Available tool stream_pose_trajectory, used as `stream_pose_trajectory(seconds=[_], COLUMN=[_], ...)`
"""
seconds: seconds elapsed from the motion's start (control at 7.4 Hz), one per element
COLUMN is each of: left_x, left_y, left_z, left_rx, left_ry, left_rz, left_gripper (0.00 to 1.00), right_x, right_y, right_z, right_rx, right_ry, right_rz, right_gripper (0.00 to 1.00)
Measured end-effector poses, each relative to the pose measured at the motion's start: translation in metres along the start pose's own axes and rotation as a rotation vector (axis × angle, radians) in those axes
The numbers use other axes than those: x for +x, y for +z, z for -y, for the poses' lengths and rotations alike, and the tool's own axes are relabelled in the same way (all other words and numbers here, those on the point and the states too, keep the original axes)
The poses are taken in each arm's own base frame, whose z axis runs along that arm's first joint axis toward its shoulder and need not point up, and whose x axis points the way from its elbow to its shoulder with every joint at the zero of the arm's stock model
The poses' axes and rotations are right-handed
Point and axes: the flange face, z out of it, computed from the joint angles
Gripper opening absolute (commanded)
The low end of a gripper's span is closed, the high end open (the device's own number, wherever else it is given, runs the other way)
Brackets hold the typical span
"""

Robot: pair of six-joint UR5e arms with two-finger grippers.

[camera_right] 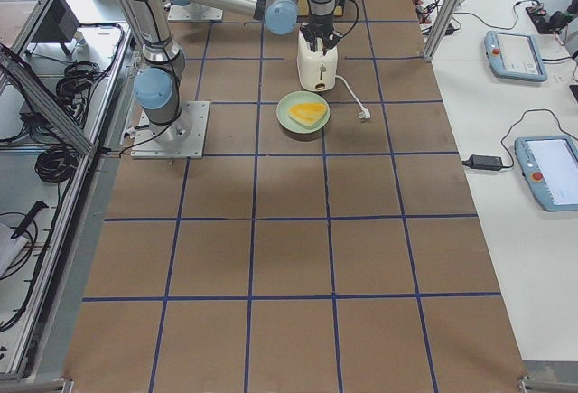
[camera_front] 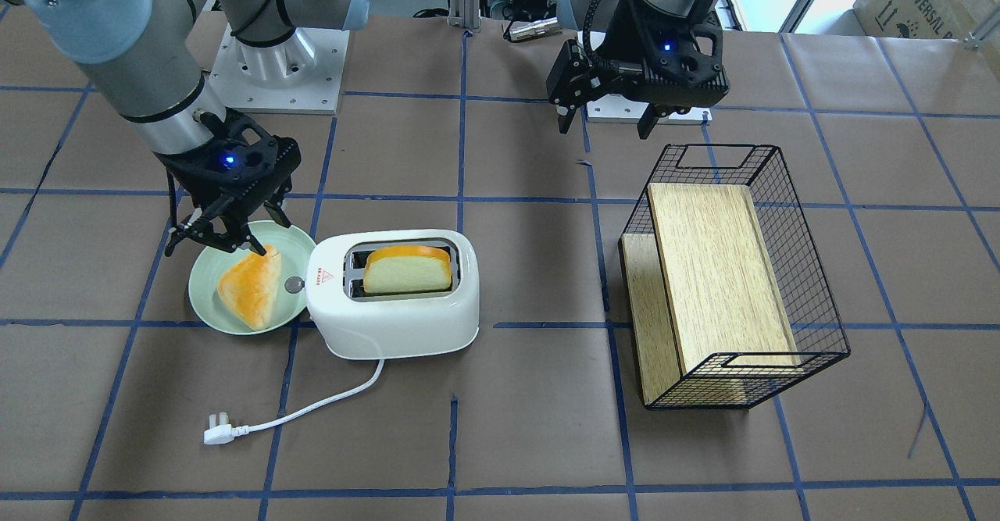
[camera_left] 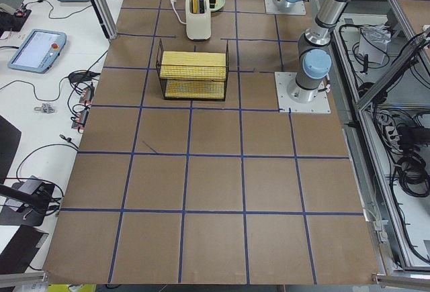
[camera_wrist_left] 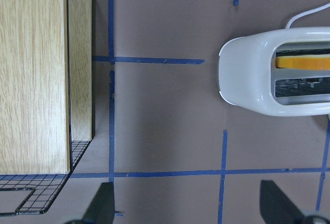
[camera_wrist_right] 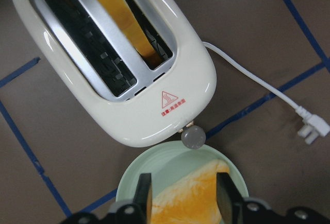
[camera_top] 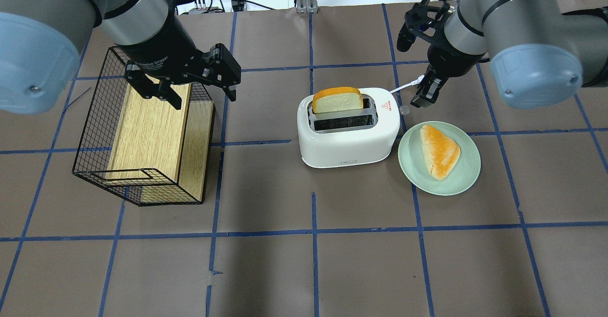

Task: Press toaster with right arm
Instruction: 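Lift the right gripper off the lever and draw it back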

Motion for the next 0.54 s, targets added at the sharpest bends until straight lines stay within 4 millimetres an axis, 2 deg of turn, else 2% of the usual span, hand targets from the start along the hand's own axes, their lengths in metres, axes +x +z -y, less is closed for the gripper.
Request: stream_pose_trajectory(seconds=[0.41,0.54], left_x=[0.000,0.000], left_y=[0.000,0.000], left_z=[0.000,0.000], left_rx=[0.000,0.000], left_ry=[0.001,0.000], left_rz=[-0.001,-0.001], left_gripper=[1.00,1.00], right_x=[-0.009,-0.012], right_y=[-0.053,-0.060], right_z=[-0.001,-0.002], right_rx=[-0.122,-0.144], right_ry=[0.540,0.704], right_rz=[0.033,0.016], right_gripper=[1.00,1.00])
